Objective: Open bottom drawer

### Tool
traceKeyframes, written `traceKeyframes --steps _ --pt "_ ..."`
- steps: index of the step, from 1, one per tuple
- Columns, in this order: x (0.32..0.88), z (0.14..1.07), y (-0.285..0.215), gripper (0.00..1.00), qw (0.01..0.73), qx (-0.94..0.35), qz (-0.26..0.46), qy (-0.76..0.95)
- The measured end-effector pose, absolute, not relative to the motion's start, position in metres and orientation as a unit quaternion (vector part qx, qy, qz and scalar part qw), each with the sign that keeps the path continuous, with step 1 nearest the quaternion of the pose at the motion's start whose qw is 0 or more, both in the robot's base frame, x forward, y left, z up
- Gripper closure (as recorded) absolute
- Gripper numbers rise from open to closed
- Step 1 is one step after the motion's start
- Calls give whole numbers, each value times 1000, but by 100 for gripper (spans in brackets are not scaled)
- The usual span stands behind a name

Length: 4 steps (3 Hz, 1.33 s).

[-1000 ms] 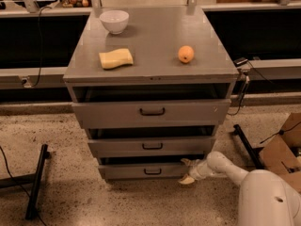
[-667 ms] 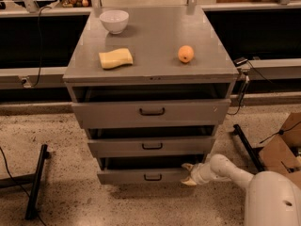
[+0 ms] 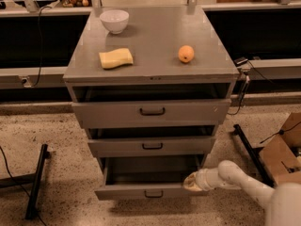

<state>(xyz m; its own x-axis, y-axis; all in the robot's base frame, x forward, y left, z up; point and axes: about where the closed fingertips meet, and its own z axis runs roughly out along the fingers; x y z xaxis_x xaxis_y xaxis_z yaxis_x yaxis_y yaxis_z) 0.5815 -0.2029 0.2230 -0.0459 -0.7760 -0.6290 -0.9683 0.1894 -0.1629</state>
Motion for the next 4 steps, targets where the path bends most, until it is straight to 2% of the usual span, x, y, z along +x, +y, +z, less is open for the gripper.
traceKeyframes --steps 1,2,4 --pt "565 226 -228 23 328 -607 146 709" --pt "564 225 -225 1 328 -607 148 708" --pt "566 245 -219 0 325 -625 140 696"
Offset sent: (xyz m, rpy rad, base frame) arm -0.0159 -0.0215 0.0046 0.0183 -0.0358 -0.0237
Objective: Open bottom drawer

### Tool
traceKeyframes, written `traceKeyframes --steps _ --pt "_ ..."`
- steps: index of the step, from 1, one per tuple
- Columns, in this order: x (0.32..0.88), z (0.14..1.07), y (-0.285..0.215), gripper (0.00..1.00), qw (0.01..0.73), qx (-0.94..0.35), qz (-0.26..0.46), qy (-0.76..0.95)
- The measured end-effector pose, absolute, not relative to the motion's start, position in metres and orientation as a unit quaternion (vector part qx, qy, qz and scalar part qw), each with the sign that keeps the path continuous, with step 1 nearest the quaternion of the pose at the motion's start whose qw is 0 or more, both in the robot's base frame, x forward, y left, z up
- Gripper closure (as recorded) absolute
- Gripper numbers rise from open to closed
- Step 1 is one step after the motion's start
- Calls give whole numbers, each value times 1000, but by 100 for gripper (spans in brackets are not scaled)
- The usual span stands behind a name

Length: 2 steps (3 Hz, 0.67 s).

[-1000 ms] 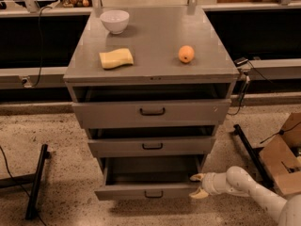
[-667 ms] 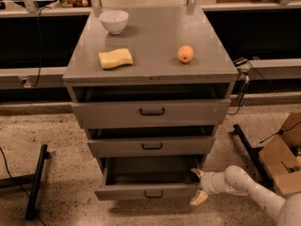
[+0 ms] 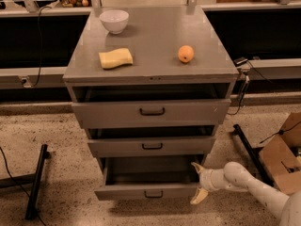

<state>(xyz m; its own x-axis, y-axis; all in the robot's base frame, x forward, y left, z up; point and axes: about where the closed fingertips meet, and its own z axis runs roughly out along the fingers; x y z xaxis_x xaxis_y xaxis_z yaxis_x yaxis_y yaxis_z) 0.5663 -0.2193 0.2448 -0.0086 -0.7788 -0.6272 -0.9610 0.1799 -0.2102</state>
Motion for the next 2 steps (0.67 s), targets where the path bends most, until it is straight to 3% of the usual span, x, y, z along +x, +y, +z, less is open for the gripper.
traceKeyframes --steps 2 --pt "587 253 -217 41 346 -598 147 708"
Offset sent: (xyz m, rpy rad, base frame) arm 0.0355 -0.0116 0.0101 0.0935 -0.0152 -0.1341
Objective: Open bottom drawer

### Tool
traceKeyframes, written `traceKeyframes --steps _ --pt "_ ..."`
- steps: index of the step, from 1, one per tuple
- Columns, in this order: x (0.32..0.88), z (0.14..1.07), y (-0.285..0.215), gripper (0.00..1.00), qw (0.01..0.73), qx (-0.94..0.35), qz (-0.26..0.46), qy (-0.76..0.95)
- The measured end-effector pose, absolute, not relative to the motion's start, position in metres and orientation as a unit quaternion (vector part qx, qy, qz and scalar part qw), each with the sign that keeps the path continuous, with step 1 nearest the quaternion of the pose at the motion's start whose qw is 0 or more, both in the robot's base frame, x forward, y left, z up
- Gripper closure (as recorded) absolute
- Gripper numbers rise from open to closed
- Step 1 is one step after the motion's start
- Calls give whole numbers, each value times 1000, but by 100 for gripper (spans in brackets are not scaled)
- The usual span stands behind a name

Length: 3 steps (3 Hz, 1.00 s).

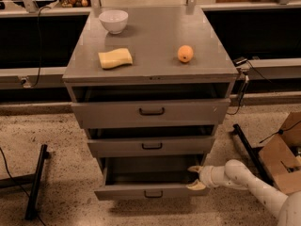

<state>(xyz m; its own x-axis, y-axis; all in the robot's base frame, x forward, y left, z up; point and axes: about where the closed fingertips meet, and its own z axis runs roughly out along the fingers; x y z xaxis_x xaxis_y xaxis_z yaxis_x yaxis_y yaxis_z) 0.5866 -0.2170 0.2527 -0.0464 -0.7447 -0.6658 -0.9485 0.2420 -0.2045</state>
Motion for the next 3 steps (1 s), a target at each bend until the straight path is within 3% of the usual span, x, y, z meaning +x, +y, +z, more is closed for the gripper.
traceKeyframes --steps 2,3 --pt "613 246 -218 87 343 -583 136 724" --pt "628 224 -221 100 333 -584 130 729"
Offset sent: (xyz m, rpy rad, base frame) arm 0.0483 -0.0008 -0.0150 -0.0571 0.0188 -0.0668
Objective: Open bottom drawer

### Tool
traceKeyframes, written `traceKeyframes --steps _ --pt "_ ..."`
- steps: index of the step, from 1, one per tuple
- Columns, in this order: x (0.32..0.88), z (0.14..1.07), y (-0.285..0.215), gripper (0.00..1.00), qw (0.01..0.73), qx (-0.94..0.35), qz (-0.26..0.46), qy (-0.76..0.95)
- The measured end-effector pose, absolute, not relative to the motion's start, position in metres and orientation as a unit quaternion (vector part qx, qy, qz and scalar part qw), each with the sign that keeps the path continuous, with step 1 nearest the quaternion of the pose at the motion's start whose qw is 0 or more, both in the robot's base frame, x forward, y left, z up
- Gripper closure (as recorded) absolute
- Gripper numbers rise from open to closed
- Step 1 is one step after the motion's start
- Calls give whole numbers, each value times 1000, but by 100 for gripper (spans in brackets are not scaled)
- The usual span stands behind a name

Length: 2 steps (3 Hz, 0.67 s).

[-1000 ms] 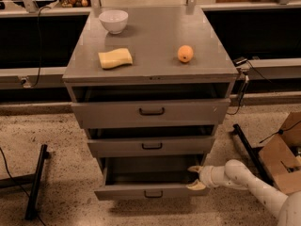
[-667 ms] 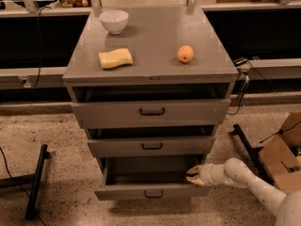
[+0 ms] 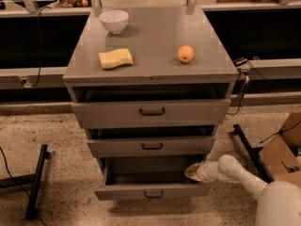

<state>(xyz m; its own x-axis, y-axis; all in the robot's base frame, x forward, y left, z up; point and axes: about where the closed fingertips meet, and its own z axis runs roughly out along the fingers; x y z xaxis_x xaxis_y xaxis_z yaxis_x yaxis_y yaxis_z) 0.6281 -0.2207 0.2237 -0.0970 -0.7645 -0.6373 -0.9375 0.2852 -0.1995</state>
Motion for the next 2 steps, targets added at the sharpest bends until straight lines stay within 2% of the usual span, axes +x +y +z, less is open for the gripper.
traceKeyframes --steps 2 --pt "631 219 -212 100 326 -597 123 723"
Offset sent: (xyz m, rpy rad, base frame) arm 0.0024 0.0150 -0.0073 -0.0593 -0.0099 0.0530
